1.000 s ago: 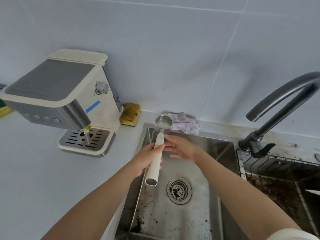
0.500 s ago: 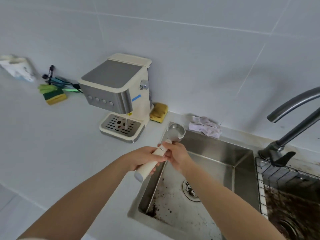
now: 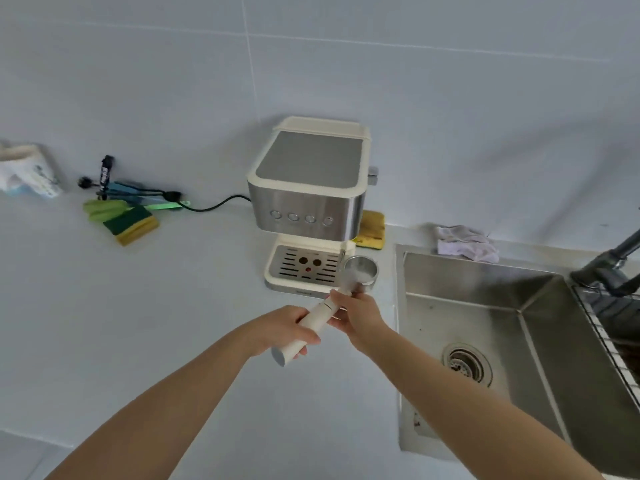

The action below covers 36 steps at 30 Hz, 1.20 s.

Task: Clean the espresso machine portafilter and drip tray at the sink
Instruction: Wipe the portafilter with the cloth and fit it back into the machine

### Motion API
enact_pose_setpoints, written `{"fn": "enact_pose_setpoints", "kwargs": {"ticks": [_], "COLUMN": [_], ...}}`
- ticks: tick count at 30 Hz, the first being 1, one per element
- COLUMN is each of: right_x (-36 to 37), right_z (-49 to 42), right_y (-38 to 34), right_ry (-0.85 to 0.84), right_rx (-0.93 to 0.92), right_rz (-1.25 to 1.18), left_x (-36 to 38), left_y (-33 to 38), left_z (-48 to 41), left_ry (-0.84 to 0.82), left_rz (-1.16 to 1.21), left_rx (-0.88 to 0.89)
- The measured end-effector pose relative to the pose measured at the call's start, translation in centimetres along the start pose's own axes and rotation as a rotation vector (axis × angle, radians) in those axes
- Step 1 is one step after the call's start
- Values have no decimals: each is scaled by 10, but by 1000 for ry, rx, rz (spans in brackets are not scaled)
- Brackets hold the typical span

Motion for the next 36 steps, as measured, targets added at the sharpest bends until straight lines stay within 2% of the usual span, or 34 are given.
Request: {"fn": "enact_pose_setpoints", "kwargs": {"ticks": [5, 9, 15, 18, 23, 26, 29, 34, 36], "right_x": [68, 97, 111, 113, 114, 112, 111, 108, 109], "right_z": [-12, -28, -59, -72, -82, -85, -86, -62, -44], "right_y": [31, 42, 27, 20, 3, -4, -10, -25, -42], "right_ry": [-3, 47, 71, 88, 72, 84, 48, -35, -65], "right_rx": [-12, 5, -58, -64, -91, -50, 30, 244, 258], "right_rz": [-60, -88, -122, -114, -99, -54, 78, 561, 733], "left_x": [-50, -81, -118, -131, -148, -162, -176, -189, -192], "left_y": [-41, -49, -38, -32, -20, -17, -14, -12, -12], "left_z": [31, 36, 23, 17, 5, -6, -15, -25, -29], "left_ry": [-15, 17, 246, 377, 488, 492, 475, 477, 468], "left_rz": [-69, -232, -561, -636, -786, -866, -930, -989, -997], "left_rx": [-67, -123, -189, -193, -147, -127, -100, -38, -21]}}
Point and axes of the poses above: each hand's wrist, its own z-axis away from the middle knuckle, its own x-axis out of the palm, y = z × x, the point moved 5 cm from there along -z, towards the middle knuckle, and after that the axes turned 9 degrees about -y, right-handed, at the moved point
